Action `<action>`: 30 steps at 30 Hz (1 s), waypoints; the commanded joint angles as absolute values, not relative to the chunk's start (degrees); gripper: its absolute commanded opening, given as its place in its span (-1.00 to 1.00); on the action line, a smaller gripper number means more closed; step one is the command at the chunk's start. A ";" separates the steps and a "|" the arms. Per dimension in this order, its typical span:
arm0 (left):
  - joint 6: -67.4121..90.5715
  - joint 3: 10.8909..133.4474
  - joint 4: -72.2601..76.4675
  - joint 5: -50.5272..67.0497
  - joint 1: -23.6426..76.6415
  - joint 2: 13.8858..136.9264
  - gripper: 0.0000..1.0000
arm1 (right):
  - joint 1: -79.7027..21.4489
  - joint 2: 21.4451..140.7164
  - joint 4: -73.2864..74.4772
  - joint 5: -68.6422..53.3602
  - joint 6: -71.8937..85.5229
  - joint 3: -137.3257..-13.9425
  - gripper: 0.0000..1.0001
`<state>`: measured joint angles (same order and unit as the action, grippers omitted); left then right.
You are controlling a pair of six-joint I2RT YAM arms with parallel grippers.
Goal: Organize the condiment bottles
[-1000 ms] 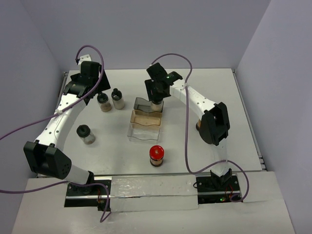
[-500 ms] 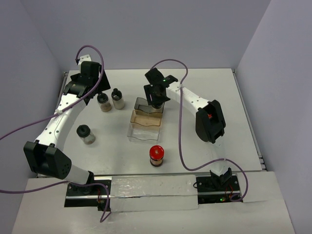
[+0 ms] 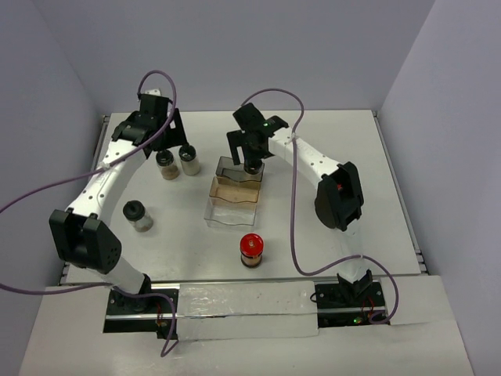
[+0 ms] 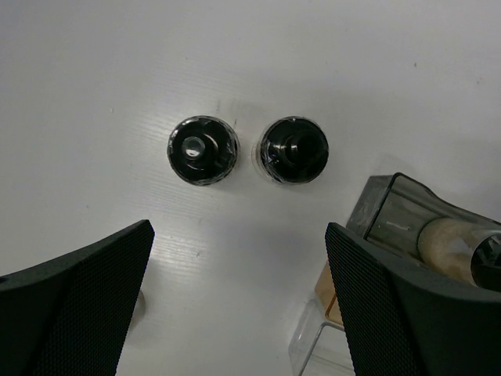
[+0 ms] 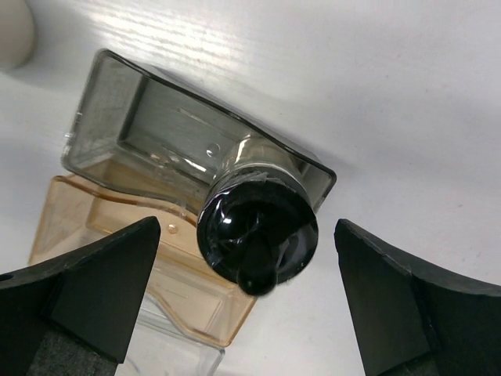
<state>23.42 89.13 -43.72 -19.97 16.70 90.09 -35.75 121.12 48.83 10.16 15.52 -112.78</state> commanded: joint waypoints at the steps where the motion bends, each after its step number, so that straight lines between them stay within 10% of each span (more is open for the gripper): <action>1: 22.19 96.23 -46.05 -19.16 19.32 95.78 0.99 | -35.68 112.51 51.44 12.01 15.47 -118.29 1.00; 30: 33.16 111.12 -51.26 -27.42 22.15 119.62 0.86 | -24.30 88.20 43.48 15.61 15.47 -90.64 1.00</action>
<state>31.06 108.25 -50.67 -25.13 21.71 118.12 -24.82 88.30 46.20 16.84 15.53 -90.95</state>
